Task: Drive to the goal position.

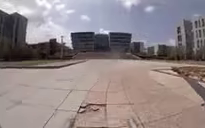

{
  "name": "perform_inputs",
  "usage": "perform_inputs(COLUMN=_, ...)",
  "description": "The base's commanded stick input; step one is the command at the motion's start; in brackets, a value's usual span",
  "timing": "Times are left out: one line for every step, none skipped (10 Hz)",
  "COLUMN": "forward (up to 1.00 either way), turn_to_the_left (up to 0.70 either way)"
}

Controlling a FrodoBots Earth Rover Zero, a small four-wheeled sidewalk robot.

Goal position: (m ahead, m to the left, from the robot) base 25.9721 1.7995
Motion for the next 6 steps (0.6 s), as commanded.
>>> perform_inputs(forward=1.00, turn_to_the_left=0.00)
perform_inputs(forward=1.00, turn_to_the_left=0.00)
perform_inputs(forward=1.00, turn_to_the_left=0.00)
perform_inputs(forward=1.00, turn_to_the_left=0.00)
perform_inputs(forward=1.00, turn_to_the_left=0.00)
perform_inputs(forward=1.00, turn_to_the_left=0.01)
